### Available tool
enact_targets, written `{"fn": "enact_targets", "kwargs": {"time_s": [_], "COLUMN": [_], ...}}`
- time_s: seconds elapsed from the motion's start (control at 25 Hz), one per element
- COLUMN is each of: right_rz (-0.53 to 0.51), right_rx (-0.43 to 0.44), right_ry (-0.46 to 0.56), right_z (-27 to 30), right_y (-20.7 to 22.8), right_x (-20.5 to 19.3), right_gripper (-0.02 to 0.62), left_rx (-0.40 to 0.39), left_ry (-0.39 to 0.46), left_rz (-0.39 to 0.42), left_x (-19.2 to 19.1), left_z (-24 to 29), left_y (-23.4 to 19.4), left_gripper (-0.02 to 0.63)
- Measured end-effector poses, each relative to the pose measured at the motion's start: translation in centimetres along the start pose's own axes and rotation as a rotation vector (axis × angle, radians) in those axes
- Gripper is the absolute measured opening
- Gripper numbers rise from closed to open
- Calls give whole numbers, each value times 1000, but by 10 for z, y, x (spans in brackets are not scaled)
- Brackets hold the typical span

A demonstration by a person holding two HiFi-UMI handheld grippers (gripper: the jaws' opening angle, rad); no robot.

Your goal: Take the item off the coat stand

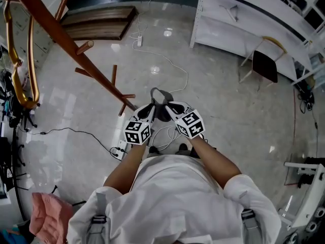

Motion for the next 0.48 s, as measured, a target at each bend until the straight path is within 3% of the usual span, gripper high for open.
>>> {"fn": "enact_targets", "kwargs": {"time_s": [0.48], "right_rz": [27], "right_rx": [-126], "right_ry": [63], "right_z": [-71], "right_y": [27], "right_x": [0], "right_gripper": [35], "left_rx": [-134], "left_ry": [19], "left_rz": [36], "left_x": [7], "left_z": [25], "left_y": [67], "left_gripper": [46]}}
Point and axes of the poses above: the fingertips, and each gripper's own axes: z forward along the fingers, y to its right, x out of its top, the point moved 3 cm from there along -z, backward along the fingers, and after that the axes turned 4 degrees about y, right-handed, at the moved point
